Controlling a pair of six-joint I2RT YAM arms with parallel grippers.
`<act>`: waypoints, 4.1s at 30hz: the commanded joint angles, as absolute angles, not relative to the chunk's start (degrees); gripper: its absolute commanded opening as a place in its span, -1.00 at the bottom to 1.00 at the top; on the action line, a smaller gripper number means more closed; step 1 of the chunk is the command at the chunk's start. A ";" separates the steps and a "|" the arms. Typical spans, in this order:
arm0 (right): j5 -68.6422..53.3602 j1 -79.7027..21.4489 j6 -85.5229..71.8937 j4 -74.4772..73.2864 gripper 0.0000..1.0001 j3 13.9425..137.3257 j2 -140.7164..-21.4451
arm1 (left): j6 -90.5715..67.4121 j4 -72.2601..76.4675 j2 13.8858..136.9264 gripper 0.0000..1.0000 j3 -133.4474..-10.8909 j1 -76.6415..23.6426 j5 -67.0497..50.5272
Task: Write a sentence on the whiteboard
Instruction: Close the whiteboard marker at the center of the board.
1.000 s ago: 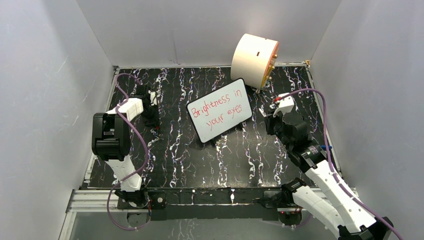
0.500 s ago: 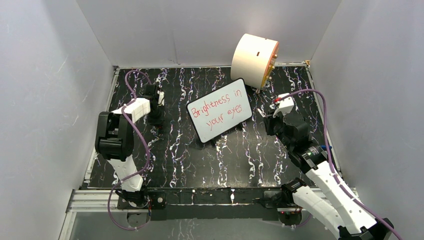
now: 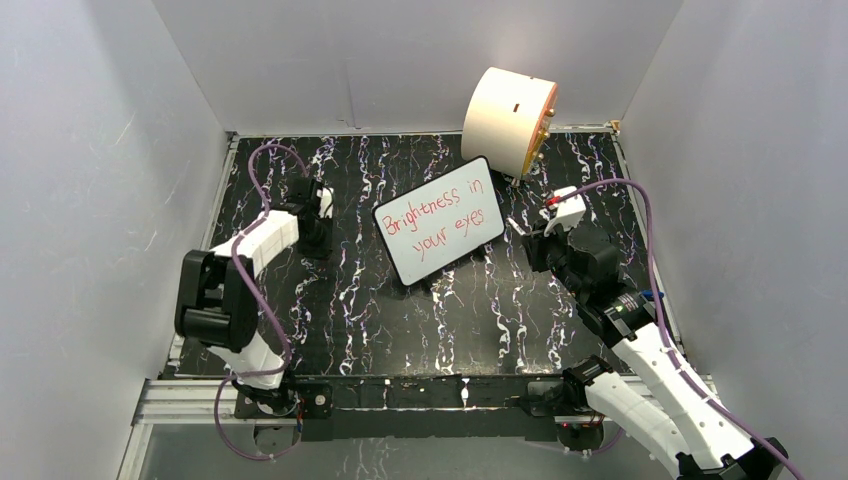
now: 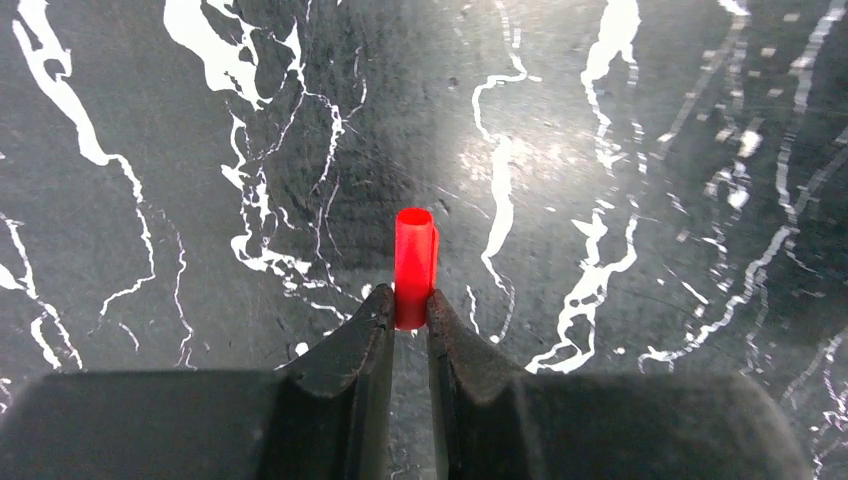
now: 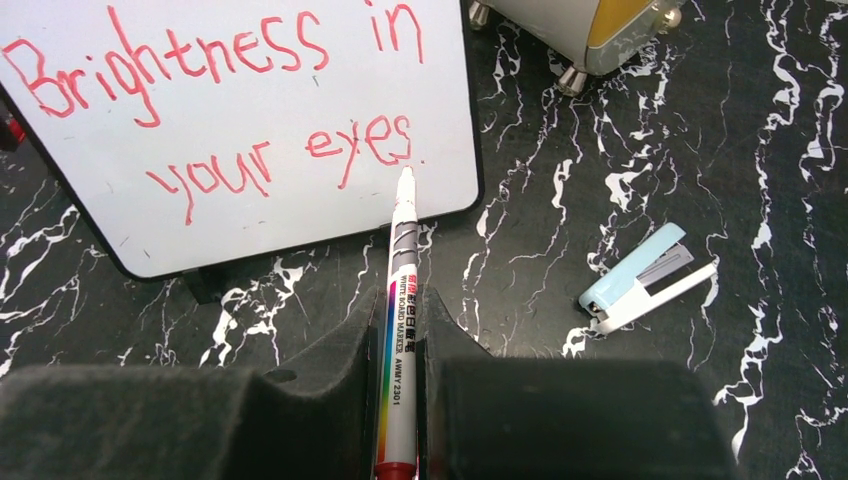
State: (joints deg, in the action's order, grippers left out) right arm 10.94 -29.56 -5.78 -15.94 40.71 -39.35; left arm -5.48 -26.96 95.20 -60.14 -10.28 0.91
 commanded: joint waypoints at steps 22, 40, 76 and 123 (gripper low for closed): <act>-2.23 -29.27 -5.30 -13.54 -1.00 45.43 -43.68 | 5.99 -23.60 56.35 -1.00 -53.53 -13.94 -6.17; -18.06 -29.25 -3.60 -17.63 -1.00 53.71 -46.94 | 22.01 -25.17 47.44 -1.00 -52.98 -23.96 -23.22; -42.43 -29.90 -3.26 -18.00 -1.00 58.35 -56.52 | 36.04 -25.59 64.19 -1.00 -61.73 -45.18 -17.22; -40.37 -32.65 -1.95 -19.01 -1.00 58.89 -59.77 | 36.55 -27.71 66.45 -1.00 -63.73 -47.90 -16.46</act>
